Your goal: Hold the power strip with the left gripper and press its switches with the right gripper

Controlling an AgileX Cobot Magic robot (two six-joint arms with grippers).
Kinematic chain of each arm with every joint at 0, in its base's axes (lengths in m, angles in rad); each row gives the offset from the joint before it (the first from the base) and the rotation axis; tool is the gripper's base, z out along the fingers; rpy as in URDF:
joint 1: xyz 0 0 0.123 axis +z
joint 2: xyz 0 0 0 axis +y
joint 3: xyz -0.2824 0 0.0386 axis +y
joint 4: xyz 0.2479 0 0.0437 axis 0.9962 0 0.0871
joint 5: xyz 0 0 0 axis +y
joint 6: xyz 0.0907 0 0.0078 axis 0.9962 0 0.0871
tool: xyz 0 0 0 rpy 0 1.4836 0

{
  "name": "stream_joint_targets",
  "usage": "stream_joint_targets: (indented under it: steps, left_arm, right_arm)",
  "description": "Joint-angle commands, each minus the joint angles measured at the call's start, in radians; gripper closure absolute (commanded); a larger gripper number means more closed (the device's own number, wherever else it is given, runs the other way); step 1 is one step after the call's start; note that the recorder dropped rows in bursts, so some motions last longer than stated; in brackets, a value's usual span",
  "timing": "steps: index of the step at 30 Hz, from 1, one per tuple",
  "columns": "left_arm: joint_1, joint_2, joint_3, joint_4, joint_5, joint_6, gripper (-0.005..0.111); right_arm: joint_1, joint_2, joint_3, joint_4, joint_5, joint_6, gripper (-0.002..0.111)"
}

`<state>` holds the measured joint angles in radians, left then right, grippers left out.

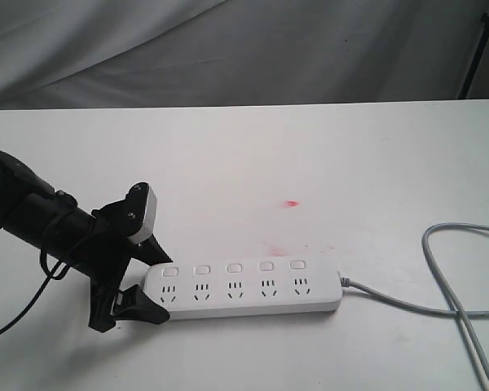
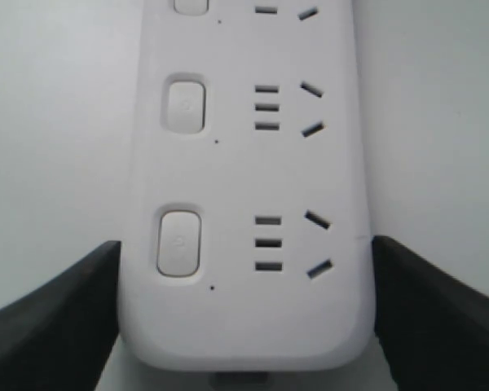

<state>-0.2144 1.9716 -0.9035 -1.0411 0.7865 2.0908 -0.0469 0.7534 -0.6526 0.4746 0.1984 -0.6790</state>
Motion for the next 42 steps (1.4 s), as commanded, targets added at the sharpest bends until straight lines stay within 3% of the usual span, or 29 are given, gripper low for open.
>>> stream_joint_targets:
  steps: [1,6,15,18,25,42]
  left_arm:
    - [-0.006,-0.003,0.005,0.003,-0.028,0.003,0.107]
    - [-0.006,-0.003,0.005,0.003,-0.028,0.003,0.107]
    - [-0.006,-0.003,0.005,0.003,-0.028,0.003,0.107]
    - [-0.006,-0.003,0.005,0.003,-0.028,0.003,0.107]
    - [-0.006,-0.003,0.005,0.003,-0.028,0.003,0.107]
    - [-0.006,-0.003,0.005,0.003,-0.028,0.003,0.107]
  right_arm:
    - [-0.085,-0.149,0.132,-0.028,-0.03,0.135,0.084]
    - [-0.141,-0.327,0.275,-0.109,-0.03,0.352,0.084]
    - [-0.138,-0.662,0.495,-0.198,-0.029,0.375,0.084]
    - [-0.087,-0.748,0.539,-0.208,-0.002,0.456,0.084]
    - [-0.053,-0.753,0.622,-0.345,0.002,0.606,0.084]
    - [-0.053,-0.753,0.653,-0.475,0.069,0.608,0.084]
